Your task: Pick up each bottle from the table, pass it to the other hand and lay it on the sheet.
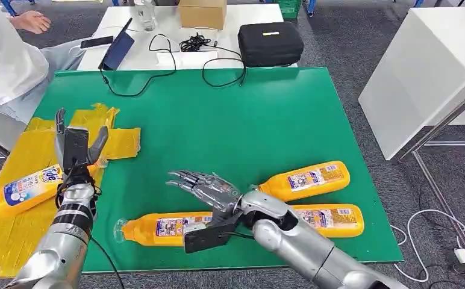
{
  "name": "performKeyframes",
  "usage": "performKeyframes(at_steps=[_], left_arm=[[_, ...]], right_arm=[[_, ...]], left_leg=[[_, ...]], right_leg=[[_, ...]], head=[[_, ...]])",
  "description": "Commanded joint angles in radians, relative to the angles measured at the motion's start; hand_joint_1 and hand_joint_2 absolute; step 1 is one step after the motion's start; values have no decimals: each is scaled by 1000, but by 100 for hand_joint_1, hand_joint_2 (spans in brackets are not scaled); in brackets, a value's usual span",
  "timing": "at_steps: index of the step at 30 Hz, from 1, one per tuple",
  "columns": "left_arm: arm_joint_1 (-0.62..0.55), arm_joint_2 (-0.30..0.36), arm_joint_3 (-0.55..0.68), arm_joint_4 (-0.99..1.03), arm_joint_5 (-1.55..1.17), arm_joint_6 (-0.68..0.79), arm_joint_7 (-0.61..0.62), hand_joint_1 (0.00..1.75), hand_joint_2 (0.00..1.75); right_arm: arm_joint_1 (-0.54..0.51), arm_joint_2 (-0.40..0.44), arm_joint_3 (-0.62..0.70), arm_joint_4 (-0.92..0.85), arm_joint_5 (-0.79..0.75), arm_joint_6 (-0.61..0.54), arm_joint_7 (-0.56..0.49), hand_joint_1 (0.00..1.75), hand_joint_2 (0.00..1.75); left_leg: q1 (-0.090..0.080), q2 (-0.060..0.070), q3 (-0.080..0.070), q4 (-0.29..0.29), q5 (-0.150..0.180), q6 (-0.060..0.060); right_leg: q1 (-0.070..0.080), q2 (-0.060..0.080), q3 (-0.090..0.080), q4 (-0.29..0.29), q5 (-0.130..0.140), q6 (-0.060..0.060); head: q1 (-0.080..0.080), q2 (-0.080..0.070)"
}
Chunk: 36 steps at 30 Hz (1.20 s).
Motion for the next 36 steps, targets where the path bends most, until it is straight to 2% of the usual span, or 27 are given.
performKeyframes(at_steps=[1,9,22,26,30,35,36], left_arm=[[-73,-7,32,113,12,-1,-1,0,175],[-105,-6,42,161,29,6,-8,0,175],[-119,-4,63,186,67,9,-24,0,175],[-119,-3,64,180,72,12,-20,0,175],[-107,0,65,165,75,16,-13,0,175],[-98,4,74,153,83,11,-12,0,175],[-99,5,74,152,83,10,-12,0,175]], right_arm=[[-129,9,134,42,-65,46,0,0,175],[-178,20,187,62,-180,113,9,0,175],[-224,1,250,82,-222,117,49,0,175],[-211,3,288,102,-145,55,78,0,175],[-200,2,338,128,13,-44,121,0,175],[-193,8,366,139,88,-62,148,0,175],[-191,10,365,142,90,-64,151,0,175]], left_leg=[[1,0,3,1,-2,-1],[1,0,2,1,-1,-1],[1,0,1,1,-1,-1],[2,0,5,1,-2,-2],[1,0,5,0,-1,-1],[3,1,11,-1,-4,-3],[1,1,4,0,-1,-1]], right_leg=[[1,-1,4,0,-1,-1],[1,-1,3,0,-1,-1],[1,-1,2,0,-1,-1],[2,-2,6,-1,-2,-1],[2,-1,6,-2,-1,-1],[4,-1,12,-3,-3,-2],[1,0,4,-1,-1,-1]], head=[[0,0],[0,0],[0,0],[0,0],[0,0],[0,0],[0,0]])
